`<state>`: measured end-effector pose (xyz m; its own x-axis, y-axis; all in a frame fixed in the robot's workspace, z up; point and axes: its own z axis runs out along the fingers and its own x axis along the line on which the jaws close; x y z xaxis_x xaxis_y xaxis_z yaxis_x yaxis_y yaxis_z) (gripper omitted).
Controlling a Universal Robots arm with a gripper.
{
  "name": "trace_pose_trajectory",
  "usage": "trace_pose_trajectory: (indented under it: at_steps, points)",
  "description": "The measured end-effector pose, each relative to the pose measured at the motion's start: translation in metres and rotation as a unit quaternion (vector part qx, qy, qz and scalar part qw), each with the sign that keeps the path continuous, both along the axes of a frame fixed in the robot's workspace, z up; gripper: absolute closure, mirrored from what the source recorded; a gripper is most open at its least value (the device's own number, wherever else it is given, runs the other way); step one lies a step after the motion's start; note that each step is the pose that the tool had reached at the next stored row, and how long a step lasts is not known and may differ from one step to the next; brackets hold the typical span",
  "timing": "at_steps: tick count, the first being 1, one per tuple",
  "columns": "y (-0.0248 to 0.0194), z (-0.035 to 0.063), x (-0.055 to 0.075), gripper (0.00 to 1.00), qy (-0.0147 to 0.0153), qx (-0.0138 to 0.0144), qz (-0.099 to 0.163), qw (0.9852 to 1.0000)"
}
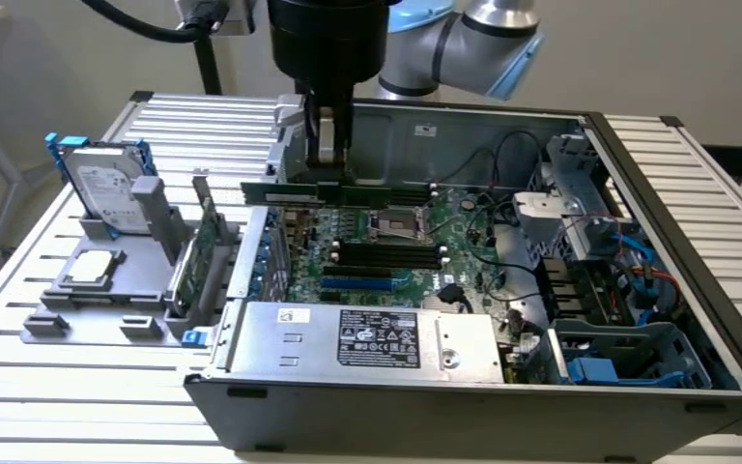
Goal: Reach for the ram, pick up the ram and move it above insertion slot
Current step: 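Pick up the ram and move it above insertion slot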
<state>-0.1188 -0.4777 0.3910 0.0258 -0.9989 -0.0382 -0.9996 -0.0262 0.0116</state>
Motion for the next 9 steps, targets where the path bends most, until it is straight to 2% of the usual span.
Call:
trace_pose_trajectory:
  at_steps: [4, 9]
  points:
    - [0.0047, -0.0001, 0.017, 0.87, 0.0, 0.0, 0.0, 1.0]
    - [0.018, -0.0011, 0.03, 0.87, 0.0, 0.0, 0.0, 1.0]
